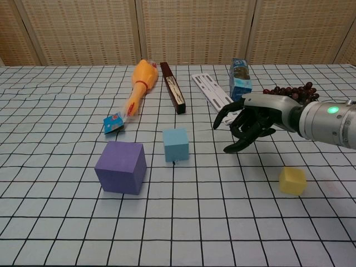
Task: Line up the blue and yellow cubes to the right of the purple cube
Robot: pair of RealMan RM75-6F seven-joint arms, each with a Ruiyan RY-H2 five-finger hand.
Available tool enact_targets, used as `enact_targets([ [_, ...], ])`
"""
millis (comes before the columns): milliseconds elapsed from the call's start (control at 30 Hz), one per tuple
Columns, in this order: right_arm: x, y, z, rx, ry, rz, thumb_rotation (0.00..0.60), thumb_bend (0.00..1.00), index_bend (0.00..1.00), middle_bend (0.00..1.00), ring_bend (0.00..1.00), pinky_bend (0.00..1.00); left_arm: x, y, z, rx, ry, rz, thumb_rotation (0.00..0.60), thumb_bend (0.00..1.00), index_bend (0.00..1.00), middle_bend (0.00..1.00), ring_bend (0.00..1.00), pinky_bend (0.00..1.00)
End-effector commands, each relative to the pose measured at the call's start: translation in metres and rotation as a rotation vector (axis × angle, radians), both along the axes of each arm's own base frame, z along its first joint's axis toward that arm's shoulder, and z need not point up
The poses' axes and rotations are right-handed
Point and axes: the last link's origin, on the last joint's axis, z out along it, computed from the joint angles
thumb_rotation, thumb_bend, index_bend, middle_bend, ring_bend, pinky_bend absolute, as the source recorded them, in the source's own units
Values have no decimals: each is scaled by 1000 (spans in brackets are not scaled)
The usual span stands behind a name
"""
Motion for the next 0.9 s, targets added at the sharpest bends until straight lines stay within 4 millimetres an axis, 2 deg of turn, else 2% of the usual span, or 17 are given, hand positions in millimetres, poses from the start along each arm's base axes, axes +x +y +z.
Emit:
enact_targets([
  [33,4,-1,-4,6,0,7,600,25,383,776,871,1000,0,-1,1,0,-4,-2,600,385,0,0,0,136],
  [233,9,-3,-14,13,11,21,600,25,397,778,875,1000,1,-2,2,-2,-14,-8,600,384,0,0,0,135],
  [667,15,-20,-30,14,-9,-28,600,24,428,789,886,1000,2,-5,5,2,-22,-17,600,387,0,0,0,135],
  [900,18,-22,-40,37,-19,-36,600,25,438,793,891,1000,3,-6,5,-5,-21,-21,600,388,0,0,0,135],
])
